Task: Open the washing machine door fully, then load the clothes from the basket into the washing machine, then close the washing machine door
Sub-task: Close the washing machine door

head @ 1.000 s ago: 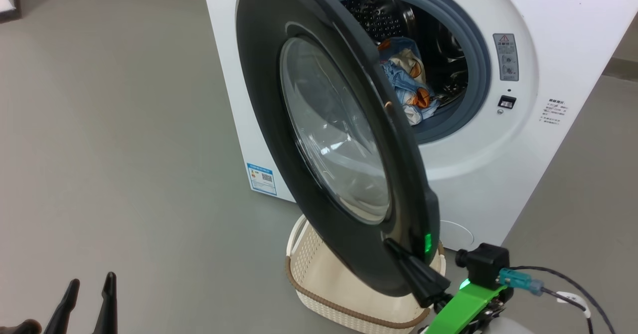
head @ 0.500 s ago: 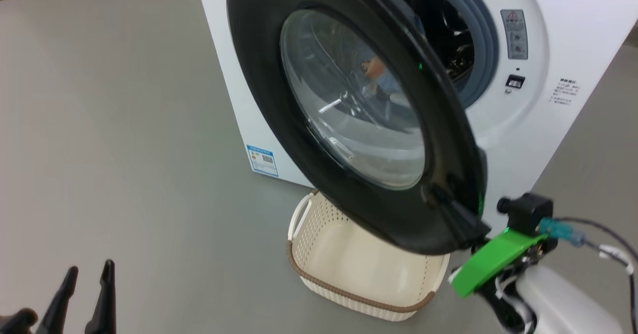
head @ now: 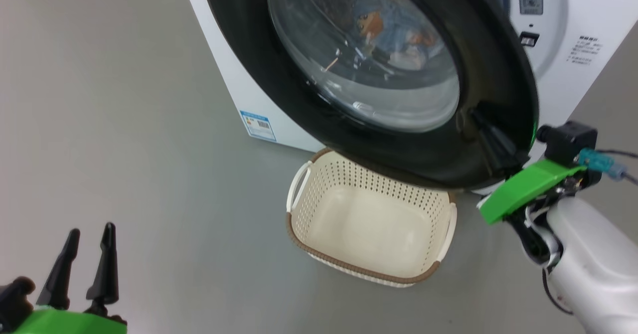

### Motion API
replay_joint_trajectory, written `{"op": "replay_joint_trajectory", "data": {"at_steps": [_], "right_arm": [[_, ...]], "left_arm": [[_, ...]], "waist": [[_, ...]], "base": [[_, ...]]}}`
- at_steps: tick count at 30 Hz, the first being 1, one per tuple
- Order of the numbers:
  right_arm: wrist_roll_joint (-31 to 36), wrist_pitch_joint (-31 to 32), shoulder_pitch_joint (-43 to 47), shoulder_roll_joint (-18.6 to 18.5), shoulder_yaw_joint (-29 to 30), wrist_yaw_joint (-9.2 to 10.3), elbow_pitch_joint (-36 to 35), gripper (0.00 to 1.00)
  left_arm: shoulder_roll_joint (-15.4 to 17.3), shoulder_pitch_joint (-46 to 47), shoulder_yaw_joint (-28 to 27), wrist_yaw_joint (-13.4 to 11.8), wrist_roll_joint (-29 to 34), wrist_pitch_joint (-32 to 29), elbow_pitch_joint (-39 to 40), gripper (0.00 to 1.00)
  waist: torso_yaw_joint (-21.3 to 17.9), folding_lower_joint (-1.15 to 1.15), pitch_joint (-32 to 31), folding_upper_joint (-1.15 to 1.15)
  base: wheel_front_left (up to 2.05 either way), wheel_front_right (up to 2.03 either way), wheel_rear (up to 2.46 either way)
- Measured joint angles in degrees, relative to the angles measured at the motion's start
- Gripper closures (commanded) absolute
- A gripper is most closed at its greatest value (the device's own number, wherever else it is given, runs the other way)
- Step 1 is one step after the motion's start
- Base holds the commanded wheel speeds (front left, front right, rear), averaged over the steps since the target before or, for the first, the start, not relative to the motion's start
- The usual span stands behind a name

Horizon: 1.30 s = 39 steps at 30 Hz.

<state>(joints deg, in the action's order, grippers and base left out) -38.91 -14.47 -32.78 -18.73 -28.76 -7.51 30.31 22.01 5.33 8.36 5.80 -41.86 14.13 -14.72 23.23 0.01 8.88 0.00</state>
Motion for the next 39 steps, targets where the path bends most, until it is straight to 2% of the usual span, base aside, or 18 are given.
{"op": "replay_joint_trajectory", "data": {"at_steps": [11,19,24,38,39], "right_arm": [[1.3,0.0,-9.1,-1.2,2.8,-0.01,3.9,1.0],[4.5,0.0,-16.7,-3.2,5.7,-0.08,6.9,1.0],[7.8,0.0,-18.2,-2.2,7.3,-0.57,8.3,1.0],[8.2,0.0,-16.1,-1.1,9.2,-0.22,7.2,1.0],[8.2,0.0,-15.5,-1.1,9.2,-0.14,7.0,0.91]], "left_arm": [[-1.6,4.1,-0.5,0.9,-0.5,0.1,-0.9,0.0],[-3.0,5.7,-1.4,1.3,-0.4,0.1,-1.1,0.0],[-3.1,6.4,-1.3,1.3,-0.4,0.1,-1.1,0.0],[-3.0,6.4,-0.8,1.7,-0.4,0.1,-1.1,0.0],[-3.0,6.4,-0.8,1.7,-0.4,0.1,-1.1,0.0]], "waist": [[0.0,0.0,5.7,0.0],[0.6,0.0,9.2,0.0],[0.8,-0.01,9.9,0.0],[0.2,-0.01,7.0,0.0],[0.1,-0.01,6.7,0.0]], "base": [[0.0,0.0,0.0],[0.0,0.0,0.0],[0.0,0.0,0.0],[0.0,0.0,0.0],[0.0,0.0,0.0]]}}
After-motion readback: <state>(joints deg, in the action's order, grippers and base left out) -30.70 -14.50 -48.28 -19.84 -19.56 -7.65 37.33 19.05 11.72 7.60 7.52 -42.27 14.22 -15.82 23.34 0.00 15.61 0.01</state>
